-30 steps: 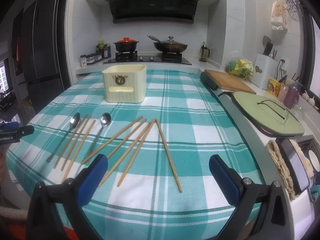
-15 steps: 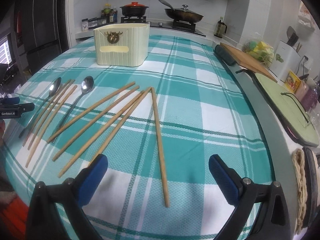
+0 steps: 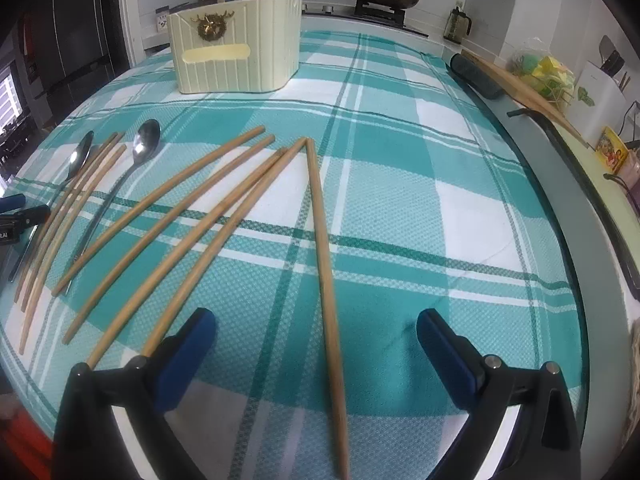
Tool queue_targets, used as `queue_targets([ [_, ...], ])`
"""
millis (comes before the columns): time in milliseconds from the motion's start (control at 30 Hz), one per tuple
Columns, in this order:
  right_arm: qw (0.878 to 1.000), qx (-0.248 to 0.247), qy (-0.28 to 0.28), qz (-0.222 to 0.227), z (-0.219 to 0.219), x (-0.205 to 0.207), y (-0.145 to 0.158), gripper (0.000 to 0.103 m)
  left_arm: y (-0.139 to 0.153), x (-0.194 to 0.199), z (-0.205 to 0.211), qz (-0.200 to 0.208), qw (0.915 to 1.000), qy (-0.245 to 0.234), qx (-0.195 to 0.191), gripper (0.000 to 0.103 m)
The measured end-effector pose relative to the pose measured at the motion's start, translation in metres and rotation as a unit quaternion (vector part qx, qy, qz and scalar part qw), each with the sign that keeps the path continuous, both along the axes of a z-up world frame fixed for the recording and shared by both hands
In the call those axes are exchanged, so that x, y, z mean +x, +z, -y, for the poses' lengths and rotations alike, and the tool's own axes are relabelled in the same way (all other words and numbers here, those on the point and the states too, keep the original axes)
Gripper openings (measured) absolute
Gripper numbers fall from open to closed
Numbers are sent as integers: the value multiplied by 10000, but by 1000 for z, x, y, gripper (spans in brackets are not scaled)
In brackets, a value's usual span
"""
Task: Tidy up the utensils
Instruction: 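Lower left tool onto the large steel spoon while right tool grasps a wooden chopstick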
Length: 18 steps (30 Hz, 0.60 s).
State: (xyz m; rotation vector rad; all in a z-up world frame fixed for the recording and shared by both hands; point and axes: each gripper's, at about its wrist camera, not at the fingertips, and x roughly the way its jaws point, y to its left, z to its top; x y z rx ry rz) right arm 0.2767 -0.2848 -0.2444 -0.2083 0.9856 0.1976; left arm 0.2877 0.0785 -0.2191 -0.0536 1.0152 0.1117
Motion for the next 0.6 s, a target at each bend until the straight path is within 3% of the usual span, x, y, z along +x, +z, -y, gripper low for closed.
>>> queue_targets([
  [133,9999,112,-50,-103,7,4,-3,102,0,-2,3,59,9999,-40,79,103],
  [233,9998,151,40,-144,10,11,-4,102,1,7,2,-194,9997,-157,60,103],
  [367,9986,185,197,-448,14,29,-5,102,2,20,-2,-508,9982,-311,0,103],
  [600,9912,-88,819,-1036,10,44,-3,100,3,40,11,-503,9977,-439,100,99],
])
